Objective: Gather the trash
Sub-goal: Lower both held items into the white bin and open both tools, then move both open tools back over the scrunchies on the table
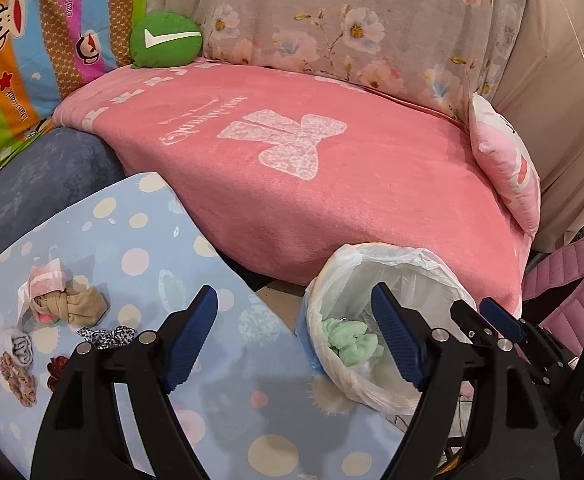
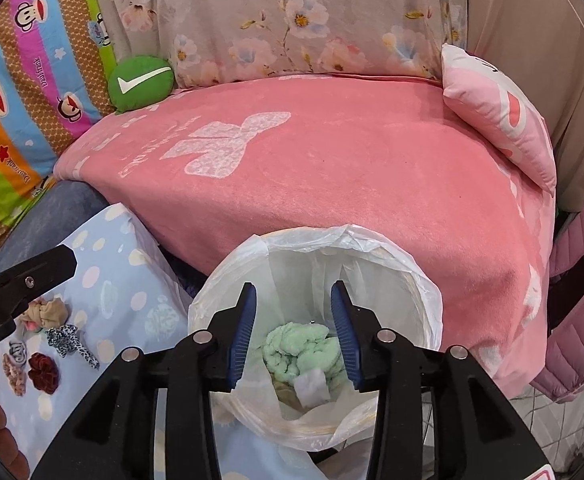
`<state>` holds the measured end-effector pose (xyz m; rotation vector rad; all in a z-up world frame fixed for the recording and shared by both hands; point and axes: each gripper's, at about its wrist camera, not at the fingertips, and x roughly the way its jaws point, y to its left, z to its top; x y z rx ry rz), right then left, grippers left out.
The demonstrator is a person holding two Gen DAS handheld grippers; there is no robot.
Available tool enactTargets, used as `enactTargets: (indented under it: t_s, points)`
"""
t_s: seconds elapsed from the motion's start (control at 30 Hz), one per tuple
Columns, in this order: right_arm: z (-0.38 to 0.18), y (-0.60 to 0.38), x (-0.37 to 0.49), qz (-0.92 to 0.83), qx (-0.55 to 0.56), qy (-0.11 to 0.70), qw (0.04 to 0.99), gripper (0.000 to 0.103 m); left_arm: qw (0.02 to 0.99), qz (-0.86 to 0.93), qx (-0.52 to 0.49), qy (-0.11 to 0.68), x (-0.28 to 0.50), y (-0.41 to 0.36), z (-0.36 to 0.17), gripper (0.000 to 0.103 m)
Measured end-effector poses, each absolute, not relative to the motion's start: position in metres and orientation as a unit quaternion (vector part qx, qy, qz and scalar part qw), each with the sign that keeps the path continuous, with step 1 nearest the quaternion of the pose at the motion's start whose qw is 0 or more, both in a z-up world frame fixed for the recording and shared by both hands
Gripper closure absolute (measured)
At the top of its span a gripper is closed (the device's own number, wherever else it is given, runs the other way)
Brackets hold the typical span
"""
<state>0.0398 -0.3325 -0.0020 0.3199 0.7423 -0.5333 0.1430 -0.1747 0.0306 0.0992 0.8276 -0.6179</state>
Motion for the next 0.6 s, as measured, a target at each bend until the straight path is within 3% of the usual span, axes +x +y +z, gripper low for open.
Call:
enactTargets:
  t_s: [0.6]
  points:
    - [0.007, -0.258, 0.048, -0.208, 0.121, 0.366, 0.899, 0.047, 0.877, -0.240, 0.018, 0.416, 0.148, -0.111, 0.019, 0.028]
